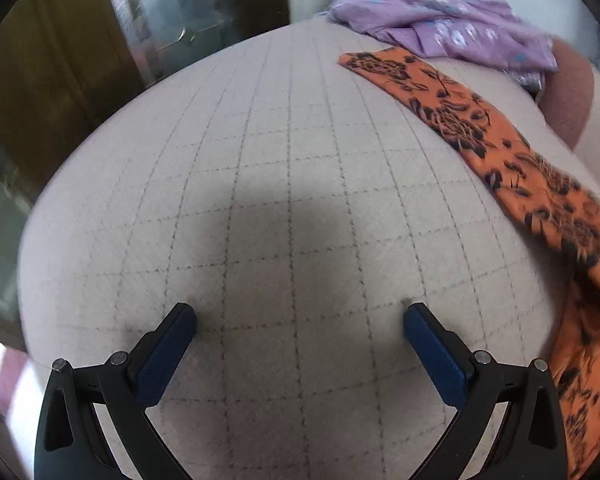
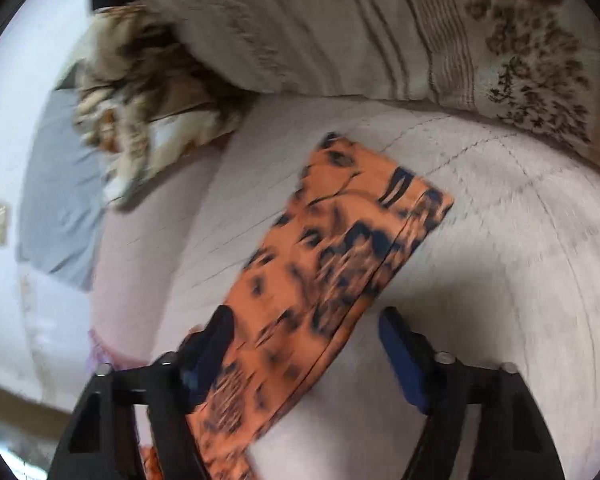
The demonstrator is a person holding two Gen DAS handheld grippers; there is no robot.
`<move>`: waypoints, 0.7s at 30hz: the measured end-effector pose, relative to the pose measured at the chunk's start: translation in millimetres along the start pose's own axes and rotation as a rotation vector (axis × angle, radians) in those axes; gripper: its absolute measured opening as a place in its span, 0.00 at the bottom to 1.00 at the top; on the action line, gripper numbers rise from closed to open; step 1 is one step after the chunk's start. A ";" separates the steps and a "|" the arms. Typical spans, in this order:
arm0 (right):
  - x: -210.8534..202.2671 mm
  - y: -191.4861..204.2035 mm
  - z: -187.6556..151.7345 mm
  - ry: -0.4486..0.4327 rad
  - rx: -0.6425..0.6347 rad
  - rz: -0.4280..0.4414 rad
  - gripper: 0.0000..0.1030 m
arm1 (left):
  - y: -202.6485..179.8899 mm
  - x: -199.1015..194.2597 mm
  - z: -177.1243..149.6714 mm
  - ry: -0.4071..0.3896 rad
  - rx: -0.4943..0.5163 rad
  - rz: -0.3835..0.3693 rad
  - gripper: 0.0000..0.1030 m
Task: Fold small clothes
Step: 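Grasp a sleeve cuff with the right tool and fold it across the body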
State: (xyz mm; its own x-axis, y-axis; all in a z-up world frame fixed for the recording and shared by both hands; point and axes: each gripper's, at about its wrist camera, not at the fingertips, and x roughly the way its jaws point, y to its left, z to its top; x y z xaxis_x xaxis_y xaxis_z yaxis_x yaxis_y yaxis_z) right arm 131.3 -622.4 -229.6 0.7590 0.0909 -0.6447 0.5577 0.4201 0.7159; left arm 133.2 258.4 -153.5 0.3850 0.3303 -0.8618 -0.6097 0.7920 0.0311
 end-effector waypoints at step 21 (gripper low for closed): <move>-49.8 335.6 -161.5 -0.024 -0.622 0.492 0.08 | -0.5 1.7 -1.2 0.017 -0.028 -0.015 1.00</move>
State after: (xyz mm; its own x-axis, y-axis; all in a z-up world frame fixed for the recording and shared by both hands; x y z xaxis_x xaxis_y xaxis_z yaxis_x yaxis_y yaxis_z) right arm 226.4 -340.1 -0.5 0.8807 0.3804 -0.2823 -0.1281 0.7650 0.6312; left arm 133.3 257.9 -155.5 0.3828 0.3095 -0.8704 -0.6228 0.7823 0.0043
